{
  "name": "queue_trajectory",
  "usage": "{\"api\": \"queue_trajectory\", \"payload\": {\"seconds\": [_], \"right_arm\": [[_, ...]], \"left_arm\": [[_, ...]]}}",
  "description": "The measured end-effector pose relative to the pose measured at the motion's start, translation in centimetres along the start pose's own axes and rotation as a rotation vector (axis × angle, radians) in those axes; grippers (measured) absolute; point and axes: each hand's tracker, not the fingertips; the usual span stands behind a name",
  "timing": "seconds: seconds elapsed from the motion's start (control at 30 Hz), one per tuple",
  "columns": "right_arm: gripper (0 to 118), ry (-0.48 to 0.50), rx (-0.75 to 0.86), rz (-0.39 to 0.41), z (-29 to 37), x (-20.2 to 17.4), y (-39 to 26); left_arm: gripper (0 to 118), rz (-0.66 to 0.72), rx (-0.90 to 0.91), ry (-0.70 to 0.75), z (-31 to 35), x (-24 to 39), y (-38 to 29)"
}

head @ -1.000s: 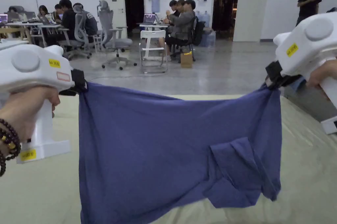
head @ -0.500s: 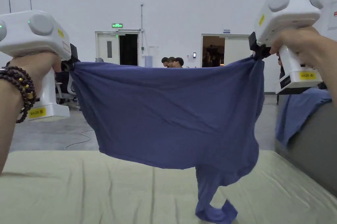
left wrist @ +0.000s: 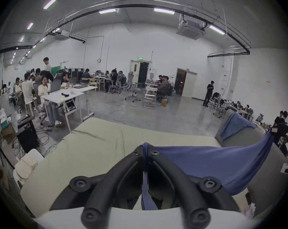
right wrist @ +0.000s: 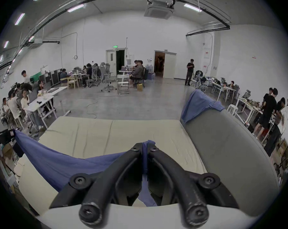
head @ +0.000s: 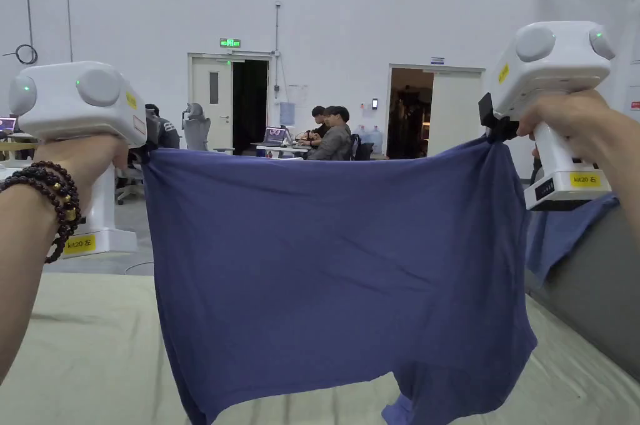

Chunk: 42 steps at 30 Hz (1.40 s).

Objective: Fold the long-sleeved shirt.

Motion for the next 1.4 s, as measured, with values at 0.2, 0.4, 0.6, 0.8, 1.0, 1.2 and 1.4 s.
{"api": "queue_trajectory", "payload": {"seconds": [0.2, 0.4, 0.6, 0.8, 1.0, 1.2, 1.4], "right_arm": [[1, 0.034, -0.077, -0.026, -2.5, 0.0, -7.4], [1, 0.072, -0.282, -0.092, -8.3, -0.1, -19.2], [1, 0.086, -0.368, -0.093, -10.2, -0.6, -26.4], [1, 0.126, -0.334, -0.076, -4.5, 1.1, -28.2], [1, 0.226, -0.335, -0.003, 4.0, 2.8, -34.0], [1, 0.278, -0.440, 0.106, 10.6, 3.8, -44.1], [1, 0.393, -0.774, 0.183, 13.2, 5.0, -55.8]], "left_arm": [[1, -0.050, -0.037, 0.007, -0.4, -0.8, -4.5], [1, -0.119, -0.187, 0.026, -2.7, -2.8, -15.4], [1, -0.065, -0.267, 0.033, -3.0, -4.1, -22.2], [1, -0.048, -0.258, -0.009, 1.3, -5.1, -23.9], [1, -0.186, -0.278, 0.034, 9.8, -5.7, -28.3], [1, -0.254, -0.343, -0.095, 19.0, -7.4, -36.2], [1, -0.348, -0.649, -0.158, 23.5, -9.8, -46.5]]}}
